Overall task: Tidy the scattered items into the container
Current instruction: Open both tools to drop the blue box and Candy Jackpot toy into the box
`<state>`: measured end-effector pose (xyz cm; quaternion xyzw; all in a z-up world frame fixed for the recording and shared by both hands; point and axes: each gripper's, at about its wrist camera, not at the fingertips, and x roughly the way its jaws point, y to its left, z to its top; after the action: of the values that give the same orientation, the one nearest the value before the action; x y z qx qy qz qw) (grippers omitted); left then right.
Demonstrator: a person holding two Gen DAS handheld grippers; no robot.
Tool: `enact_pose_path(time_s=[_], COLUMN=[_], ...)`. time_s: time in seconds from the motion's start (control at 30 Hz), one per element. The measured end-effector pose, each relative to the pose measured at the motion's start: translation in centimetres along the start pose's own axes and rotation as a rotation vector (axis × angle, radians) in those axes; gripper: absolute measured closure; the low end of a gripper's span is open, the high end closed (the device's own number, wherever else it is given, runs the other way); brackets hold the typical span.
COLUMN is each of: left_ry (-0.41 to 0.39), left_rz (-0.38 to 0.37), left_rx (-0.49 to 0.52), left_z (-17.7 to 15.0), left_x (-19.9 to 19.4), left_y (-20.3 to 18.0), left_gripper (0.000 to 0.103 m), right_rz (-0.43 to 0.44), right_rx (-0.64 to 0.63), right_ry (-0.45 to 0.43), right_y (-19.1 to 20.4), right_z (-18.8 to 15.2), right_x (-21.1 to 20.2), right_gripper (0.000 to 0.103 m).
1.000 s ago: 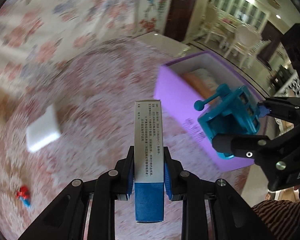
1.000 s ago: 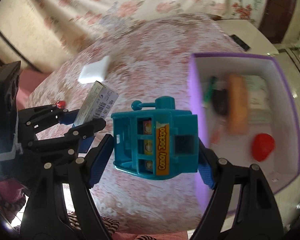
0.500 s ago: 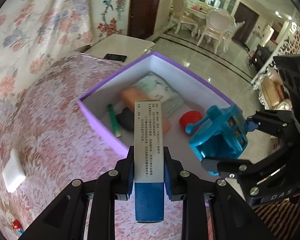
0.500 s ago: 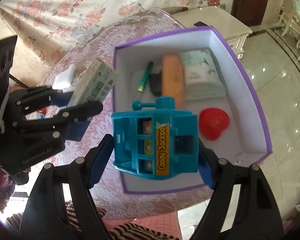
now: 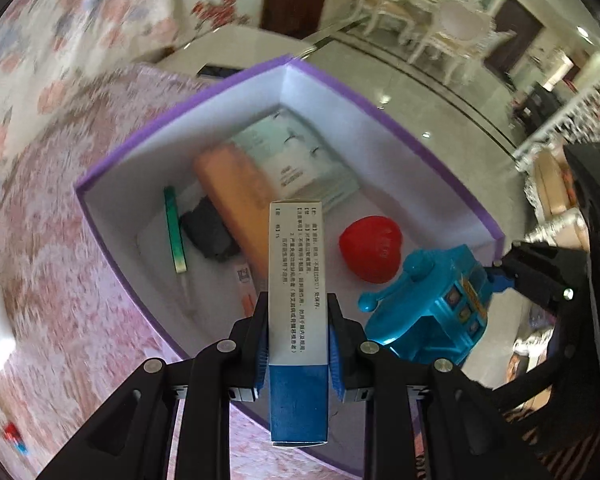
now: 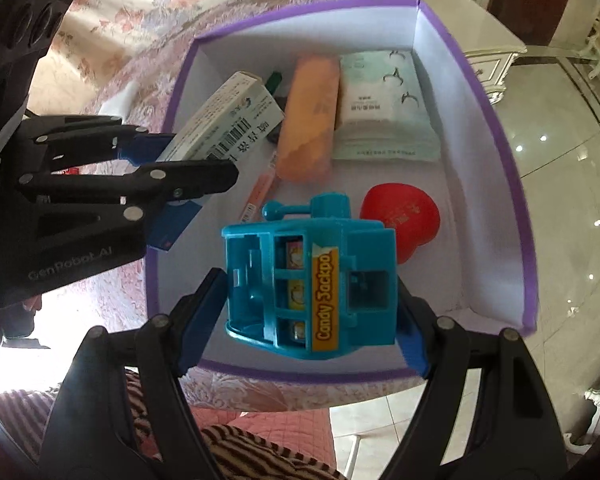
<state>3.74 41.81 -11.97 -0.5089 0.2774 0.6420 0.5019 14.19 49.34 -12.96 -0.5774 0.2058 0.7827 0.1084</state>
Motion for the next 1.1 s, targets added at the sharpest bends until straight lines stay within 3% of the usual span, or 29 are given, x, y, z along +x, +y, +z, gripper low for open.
enact_pose_path(time_s=[0.17, 0.4, 0.7, 1.1], left_ry=[0.062, 0.169, 0.335, 0.327], left_rz=[0.012, -0.008, -0.062, -0.018], left_rx=[-0.051, 0.034, 0.109, 0.091], left_z=[0.6, 0.2, -1.3, -2.3], left_x=[2.1, 3.8, 6.8, 6.7], left_y=[-0.6, -2.6, -4.0, -3.5], left_gripper=[0.078, 0.078, 0.078, 0.075], right_rz=[0.001, -0.073, -0.016, 0.002], right_rx=[-0.067, -0.231, -0.23, -0.165], right_ry=[0.071, 0.183, 0.3, 0.309], right_y=[-0.6, -1.8, -3.5, -4.6], right_z=[0.5, 0.2, 0.5, 0.2], right_x=[1.7, 3.0, 4.8, 5.5], right_gripper=[0.024, 0.024, 0.024, 0.023])
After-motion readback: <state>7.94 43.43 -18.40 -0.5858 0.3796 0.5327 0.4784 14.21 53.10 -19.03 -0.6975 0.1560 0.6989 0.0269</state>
